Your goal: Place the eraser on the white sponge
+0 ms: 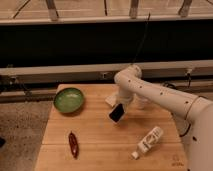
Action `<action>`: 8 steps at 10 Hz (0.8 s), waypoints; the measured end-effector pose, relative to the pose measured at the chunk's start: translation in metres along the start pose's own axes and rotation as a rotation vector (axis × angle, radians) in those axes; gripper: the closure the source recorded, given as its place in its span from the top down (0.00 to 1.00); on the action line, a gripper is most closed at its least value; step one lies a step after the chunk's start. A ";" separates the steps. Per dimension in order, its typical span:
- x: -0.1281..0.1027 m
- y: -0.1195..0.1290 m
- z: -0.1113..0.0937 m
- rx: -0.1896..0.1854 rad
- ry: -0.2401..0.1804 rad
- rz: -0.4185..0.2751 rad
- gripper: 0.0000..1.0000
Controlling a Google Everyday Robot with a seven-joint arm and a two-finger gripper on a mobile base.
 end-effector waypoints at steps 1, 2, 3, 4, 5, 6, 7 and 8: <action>0.005 -0.008 0.002 0.004 0.004 -0.002 0.00; 0.012 -0.015 0.003 0.012 0.008 -0.002 0.00; 0.019 -0.018 0.002 0.017 0.014 0.002 0.00; 0.023 -0.022 0.002 0.017 0.019 0.002 0.00; 0.027 -0.028 0.002 0.020 0.021 0.002 0.00; 0.032 -0.030 0.004 0.020 0.024 0.005 0.00; 0.037 -0.034 0.004 0.023 0.027 0.008 0.00; 0.038 -0.043 0.005 0.026 0.030 0.006 0.00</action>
